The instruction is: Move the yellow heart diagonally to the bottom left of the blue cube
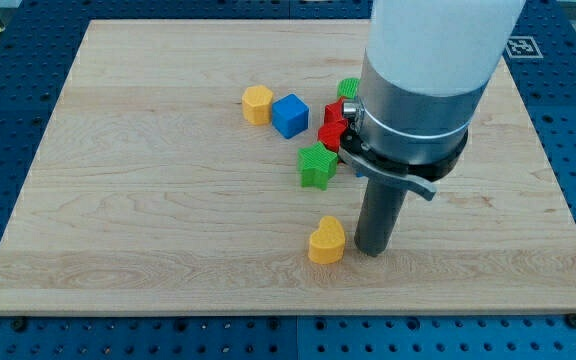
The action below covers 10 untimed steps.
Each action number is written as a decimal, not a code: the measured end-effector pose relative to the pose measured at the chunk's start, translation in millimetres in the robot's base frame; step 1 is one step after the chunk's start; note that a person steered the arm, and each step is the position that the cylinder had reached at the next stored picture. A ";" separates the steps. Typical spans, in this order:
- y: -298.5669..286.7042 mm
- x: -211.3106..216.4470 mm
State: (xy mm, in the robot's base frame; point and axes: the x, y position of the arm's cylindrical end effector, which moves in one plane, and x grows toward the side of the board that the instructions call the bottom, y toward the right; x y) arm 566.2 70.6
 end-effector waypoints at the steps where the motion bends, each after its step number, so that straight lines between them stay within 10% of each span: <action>1: -38.8 3.5; 10: -209.9 -23.4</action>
